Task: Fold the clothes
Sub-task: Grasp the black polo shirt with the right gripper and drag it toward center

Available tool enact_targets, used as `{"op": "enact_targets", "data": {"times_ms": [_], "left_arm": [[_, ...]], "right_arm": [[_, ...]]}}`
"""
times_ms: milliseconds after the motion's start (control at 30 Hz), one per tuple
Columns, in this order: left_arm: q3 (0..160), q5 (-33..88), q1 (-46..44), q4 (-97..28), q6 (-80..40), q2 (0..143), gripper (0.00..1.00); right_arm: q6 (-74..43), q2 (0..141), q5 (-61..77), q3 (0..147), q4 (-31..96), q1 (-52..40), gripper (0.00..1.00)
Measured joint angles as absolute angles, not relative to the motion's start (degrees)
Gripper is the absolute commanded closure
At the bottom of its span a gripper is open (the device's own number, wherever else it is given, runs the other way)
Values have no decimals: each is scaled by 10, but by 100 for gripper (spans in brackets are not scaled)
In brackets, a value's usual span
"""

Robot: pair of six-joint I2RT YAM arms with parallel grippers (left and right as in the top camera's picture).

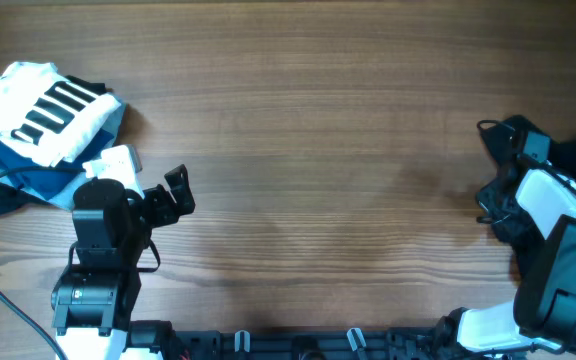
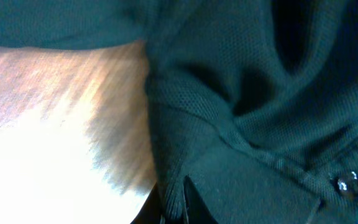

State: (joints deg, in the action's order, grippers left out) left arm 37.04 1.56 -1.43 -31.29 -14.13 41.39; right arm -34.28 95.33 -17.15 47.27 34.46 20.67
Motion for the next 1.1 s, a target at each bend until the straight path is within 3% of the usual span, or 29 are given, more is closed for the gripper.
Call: {"op": "enact_targets", "data": {"times_ms": [133,200,267,300,333,400,533,767,933,1100], "left_arm": [[370,16,-14,-313,-142,414,0],[370,16,-14,-313,-142,414,0],[370,16,-14,-313,-142,414,0],[370,16,-14,-313,-141,414,0],[370,16,-14,-313,-142,414,0],[370,16,-14,-312,-142,414,0],[371,16,-14,-313,-142,414,0],[372,73,-15,-269,-173,449,0],[375,133,-99,-176,-233,649,0],[379,219,-222,-52,-362,878,0]], "right_arm": [[-109,908,156,514,368,175,96],[-17,838,285,554,396,89,96],[24,769,330,572,378,-31,93],[22,753,326,574,359,-102,63],[13,753,312,574,336,-168,7],[-27,776,244,574,278,-251,1],[-154,785,62,574,317,-241,0],[-223,745,-37,575,458,-52,0],[-241,745,-40,575,483,21,0],[-239,745,-35,575,493,22,0]]}}
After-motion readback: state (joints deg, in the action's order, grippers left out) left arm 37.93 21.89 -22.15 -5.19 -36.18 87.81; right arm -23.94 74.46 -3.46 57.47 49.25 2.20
